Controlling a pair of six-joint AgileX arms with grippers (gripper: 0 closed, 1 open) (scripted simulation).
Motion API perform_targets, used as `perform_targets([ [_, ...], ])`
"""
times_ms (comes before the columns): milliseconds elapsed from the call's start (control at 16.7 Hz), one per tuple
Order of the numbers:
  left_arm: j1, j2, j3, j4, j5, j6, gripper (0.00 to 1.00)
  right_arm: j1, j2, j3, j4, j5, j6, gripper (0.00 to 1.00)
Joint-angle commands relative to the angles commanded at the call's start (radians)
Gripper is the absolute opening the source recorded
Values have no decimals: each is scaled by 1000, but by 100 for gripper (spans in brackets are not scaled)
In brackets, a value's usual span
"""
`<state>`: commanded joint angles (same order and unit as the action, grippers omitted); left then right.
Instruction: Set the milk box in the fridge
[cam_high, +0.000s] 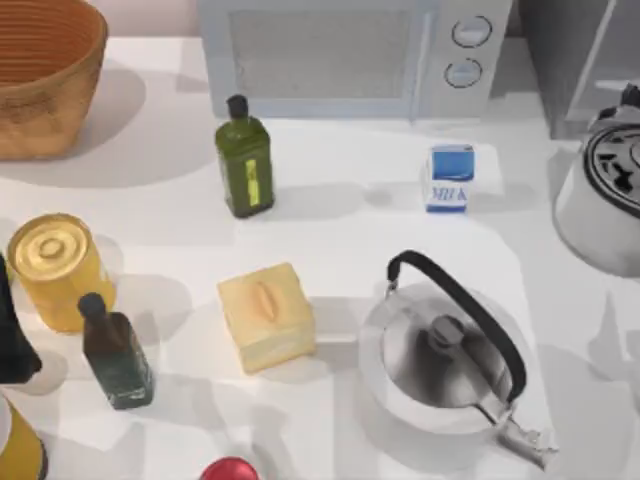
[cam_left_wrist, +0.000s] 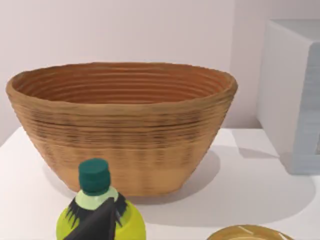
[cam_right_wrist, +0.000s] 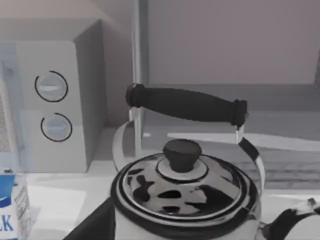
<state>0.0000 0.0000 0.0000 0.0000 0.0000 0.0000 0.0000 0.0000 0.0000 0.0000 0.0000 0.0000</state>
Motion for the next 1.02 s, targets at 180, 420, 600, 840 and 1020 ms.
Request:
perform_targets([
  [180, 0, 0, 0, 0, 0, 0, 100, 7, 7, 9, 9, 4, 3, 100],
  [420, 0, 0, 0, 0, 0, 0, 100, 90, 135, 122, 108, 54, 44, 100],
  [600, 0, 0, 0, 0, 0, 0, 100, 158, 339, 252, 222, 125, 91, 100],
  [840, 0, 0, 0, 0, 0, 0, 100, 252, 755, 422, 372, 230, 146, 100],
  [1020, 0, 0, 0, 0, 0, 0, 100, 343, 1147, 541, 480, 300, 179, 100],
])
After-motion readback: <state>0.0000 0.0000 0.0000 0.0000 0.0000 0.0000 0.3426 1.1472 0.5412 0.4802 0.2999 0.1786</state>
